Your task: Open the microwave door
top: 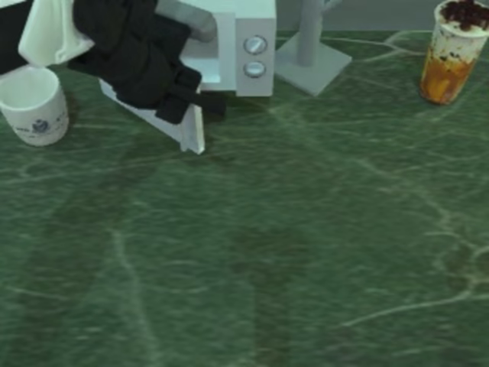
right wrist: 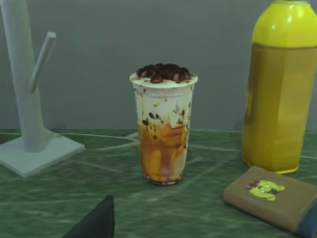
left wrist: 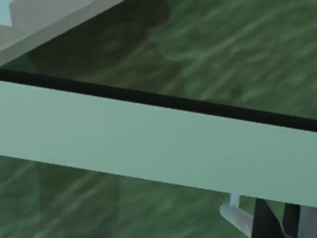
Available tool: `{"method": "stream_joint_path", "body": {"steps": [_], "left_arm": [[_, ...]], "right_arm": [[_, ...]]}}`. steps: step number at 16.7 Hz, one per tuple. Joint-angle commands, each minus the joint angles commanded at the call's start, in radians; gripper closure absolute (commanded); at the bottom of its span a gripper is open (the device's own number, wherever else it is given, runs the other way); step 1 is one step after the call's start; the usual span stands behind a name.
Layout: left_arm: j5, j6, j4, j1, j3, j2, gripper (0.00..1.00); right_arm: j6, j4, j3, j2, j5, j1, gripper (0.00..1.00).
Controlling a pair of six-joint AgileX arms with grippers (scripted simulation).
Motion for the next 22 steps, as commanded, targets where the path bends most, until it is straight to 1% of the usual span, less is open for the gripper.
{"method": "stream_joint_path", "body": {"steps": [13,16,22], "left_arm": [[0.000,0.000,0.000,0.000,0.000,0.000,1.00],[0.014,0.012,0.001,0.000,-0.008,-0.003,1.00],[0.081,0.142,-0.005,0.051,-0.063,-0.052,1.00]], "right_arm": [[0.000,0.000,0.000,0.000,0.000,0.000,0.00],[0.000,0.000,0.000,0.000,0.000,0.000,0.00],[0.000,0.000,0.000,0.000,0.000,0.000,0.00]]}}
